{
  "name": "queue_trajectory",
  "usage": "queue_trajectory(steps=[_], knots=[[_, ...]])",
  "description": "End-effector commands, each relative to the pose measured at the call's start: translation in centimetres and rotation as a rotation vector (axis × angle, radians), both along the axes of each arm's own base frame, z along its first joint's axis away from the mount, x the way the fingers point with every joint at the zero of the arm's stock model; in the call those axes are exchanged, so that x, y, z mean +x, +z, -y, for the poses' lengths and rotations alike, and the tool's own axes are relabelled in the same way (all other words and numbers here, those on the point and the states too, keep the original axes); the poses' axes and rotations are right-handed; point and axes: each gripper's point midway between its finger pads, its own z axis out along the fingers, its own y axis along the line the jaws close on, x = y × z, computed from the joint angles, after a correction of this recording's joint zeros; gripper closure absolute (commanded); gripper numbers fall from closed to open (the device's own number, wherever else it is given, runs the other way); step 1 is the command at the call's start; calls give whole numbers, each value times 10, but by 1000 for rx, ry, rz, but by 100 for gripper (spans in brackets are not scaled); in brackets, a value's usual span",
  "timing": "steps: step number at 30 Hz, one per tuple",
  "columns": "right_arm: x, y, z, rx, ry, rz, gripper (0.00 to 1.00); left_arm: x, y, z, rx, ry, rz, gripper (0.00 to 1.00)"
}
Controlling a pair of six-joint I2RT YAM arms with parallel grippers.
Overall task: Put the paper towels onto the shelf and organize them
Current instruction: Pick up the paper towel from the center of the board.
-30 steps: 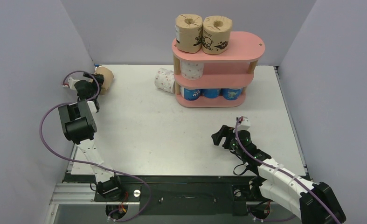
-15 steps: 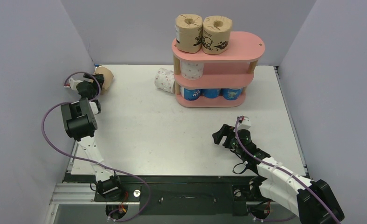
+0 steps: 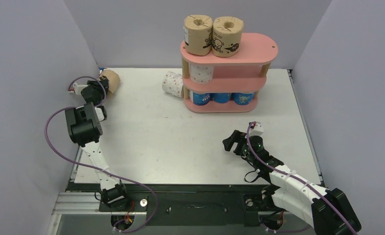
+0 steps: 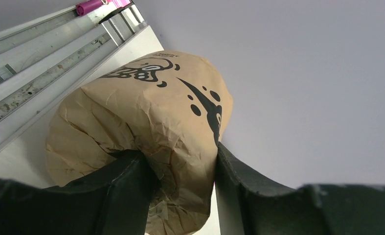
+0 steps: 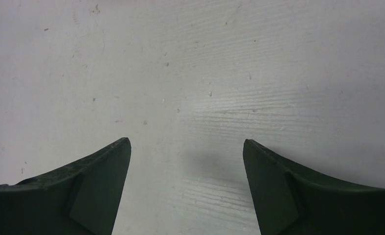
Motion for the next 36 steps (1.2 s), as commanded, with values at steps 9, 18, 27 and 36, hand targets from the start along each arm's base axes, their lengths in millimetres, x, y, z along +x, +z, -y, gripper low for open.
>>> queue_trajectory(steps=[9, 18, 27, 36], knots=[[11, 16, -2, 30, -11, 54, 20, -16, 64, 5, 2, -7, 184, 65], [10, 25, -8, 68, 5, 72, 20, -79, 133, 45, 62, -49, 175, 65], [5, 24, -22, 125, 54, 35, 21, -172, 167, 167, 310, -238, -19, 67], [4, 38, -16, 62, 46, 36, 19, -313, 195, 323, 638, -694, -69, 67]])
